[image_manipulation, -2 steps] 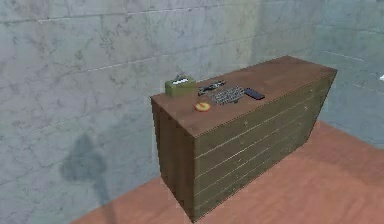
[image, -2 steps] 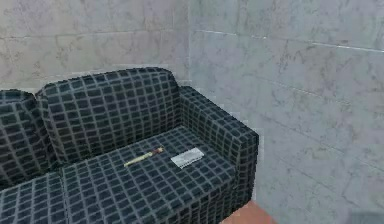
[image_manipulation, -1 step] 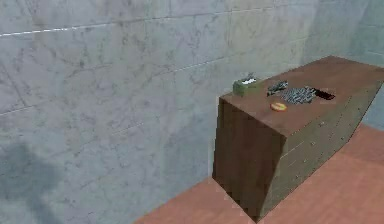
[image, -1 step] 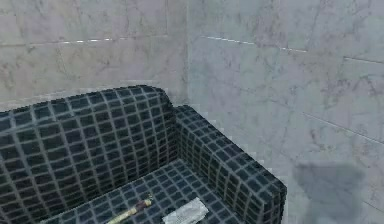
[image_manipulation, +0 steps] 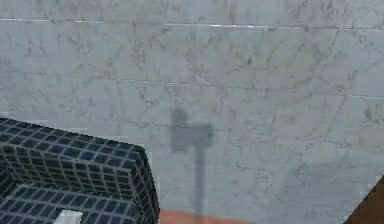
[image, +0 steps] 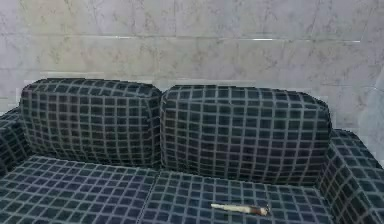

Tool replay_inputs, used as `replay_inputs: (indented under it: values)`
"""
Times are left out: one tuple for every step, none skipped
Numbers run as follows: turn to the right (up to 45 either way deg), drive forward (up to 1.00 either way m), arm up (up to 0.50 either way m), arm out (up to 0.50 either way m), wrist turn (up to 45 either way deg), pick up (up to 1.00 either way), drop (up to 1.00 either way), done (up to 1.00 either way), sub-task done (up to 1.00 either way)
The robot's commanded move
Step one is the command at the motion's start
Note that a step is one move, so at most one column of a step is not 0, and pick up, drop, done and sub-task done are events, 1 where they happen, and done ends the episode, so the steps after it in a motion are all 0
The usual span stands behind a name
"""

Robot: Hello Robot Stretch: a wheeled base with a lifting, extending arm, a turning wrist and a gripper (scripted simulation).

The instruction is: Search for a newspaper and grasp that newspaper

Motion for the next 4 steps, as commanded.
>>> replay_inputs:
  values:
    - [-42.0, 0.00, 0.00, 0.00, 0.0, 0.00, 0.00, 0.00, 0.00]
    - [0.0, 0.00, 0.50, 0.00, 0.0, 0.00, 0.00, 0.00, 0.00]
    - [0.0, 0.00, 0.10, 0.00, 0.0, 0.00, 0.00, 0.00, 0.00]
    - [0.0, 0.00, 0.00, 0.30, 0.0, 0.00, 0.00, 0.00, 0.00]
